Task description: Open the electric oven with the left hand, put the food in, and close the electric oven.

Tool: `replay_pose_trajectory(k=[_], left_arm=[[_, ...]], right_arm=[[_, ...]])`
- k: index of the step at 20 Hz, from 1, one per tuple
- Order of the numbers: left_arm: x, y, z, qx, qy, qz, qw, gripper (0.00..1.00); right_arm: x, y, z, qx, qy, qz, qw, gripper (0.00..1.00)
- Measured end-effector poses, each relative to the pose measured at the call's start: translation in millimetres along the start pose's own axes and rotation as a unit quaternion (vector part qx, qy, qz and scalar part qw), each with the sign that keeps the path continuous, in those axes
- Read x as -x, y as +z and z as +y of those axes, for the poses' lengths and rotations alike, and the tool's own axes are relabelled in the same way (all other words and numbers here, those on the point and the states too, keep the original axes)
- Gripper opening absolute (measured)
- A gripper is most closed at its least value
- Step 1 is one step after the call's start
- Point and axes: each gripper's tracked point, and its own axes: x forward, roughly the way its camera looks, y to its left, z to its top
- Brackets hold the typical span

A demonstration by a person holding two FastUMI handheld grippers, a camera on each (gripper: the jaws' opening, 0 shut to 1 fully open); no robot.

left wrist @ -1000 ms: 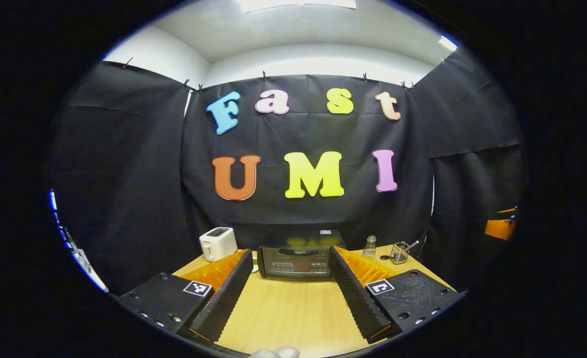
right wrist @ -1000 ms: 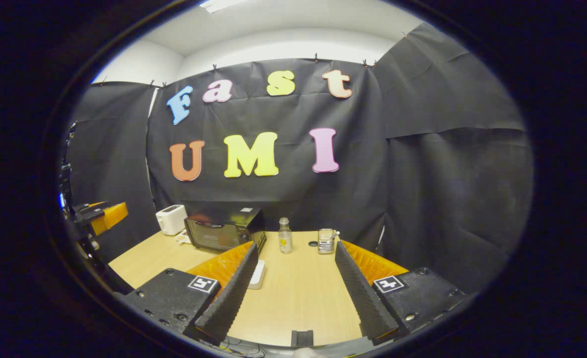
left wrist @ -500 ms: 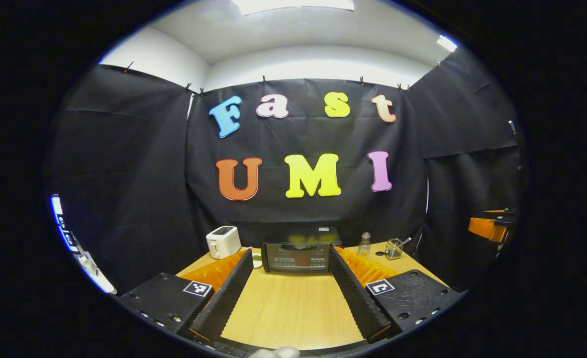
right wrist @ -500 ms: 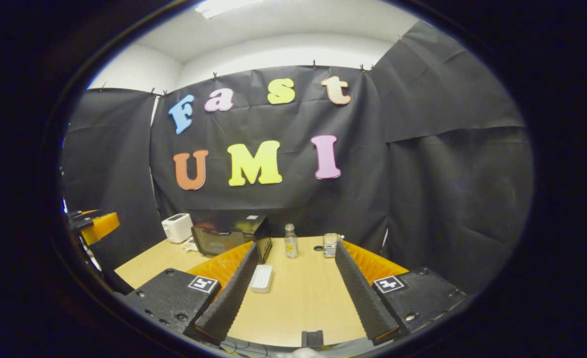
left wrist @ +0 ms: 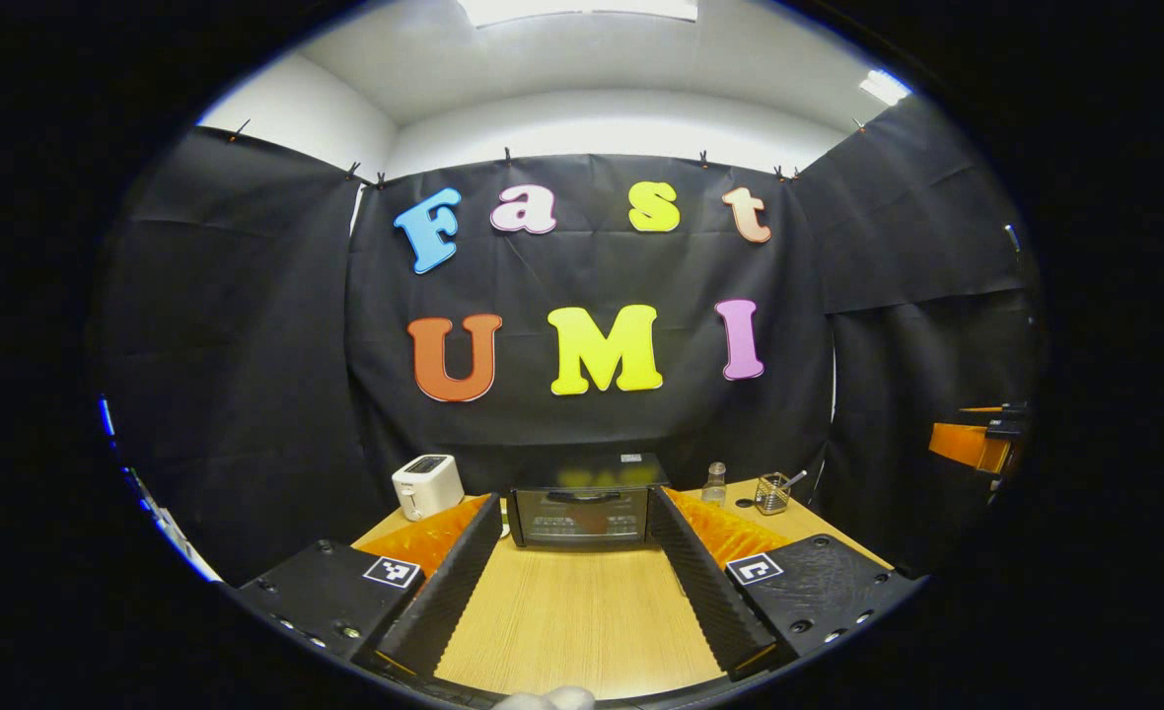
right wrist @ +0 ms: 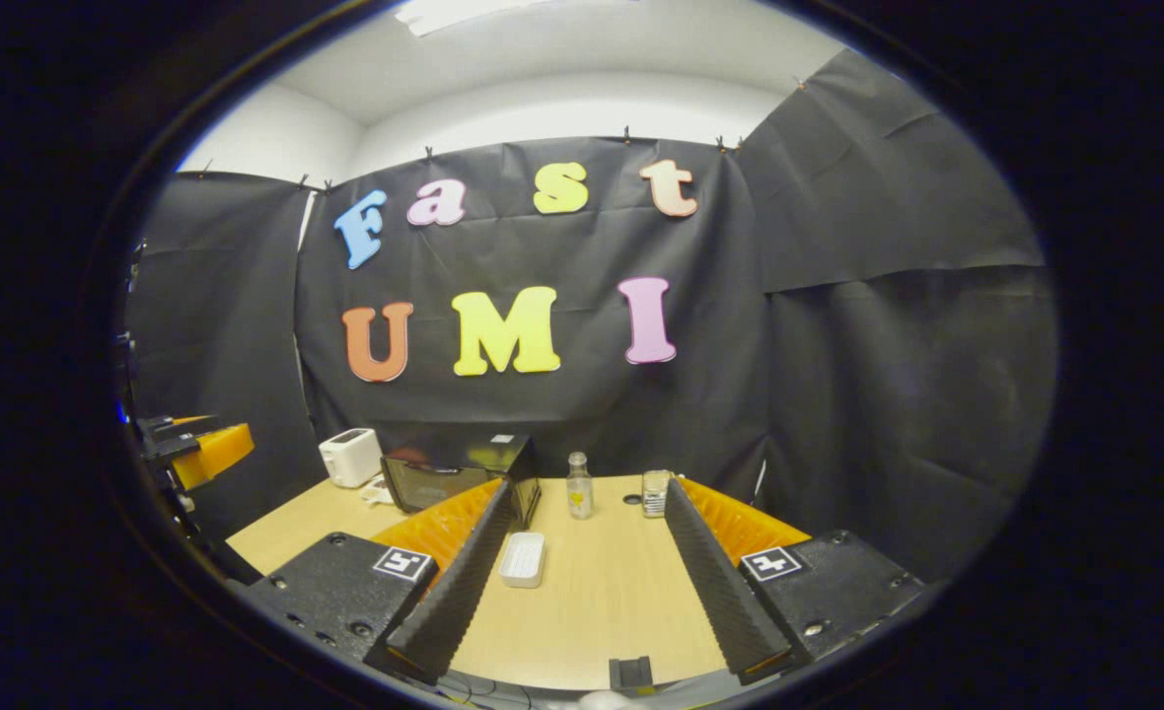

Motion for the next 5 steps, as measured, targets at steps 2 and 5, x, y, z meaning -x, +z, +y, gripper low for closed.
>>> replay_pose_trajectory(k=[2, 5], left_arm=[[-2.4, 3.5, 0.1, -0.003, -0.007, -0.003, 1.0, 0.96], [-8.0, 5.6, -1.1, -0.002, -0.018, -0.003, 1.0, 0.96]], right_arm=[[1.1, 3.2, 2.6, -0.005, -0.003, -0.002, 1.0, 0.99], [2.4, 9.4, 6.2, -0.003, -0.01, -0.009, 1.0, 0.99]])
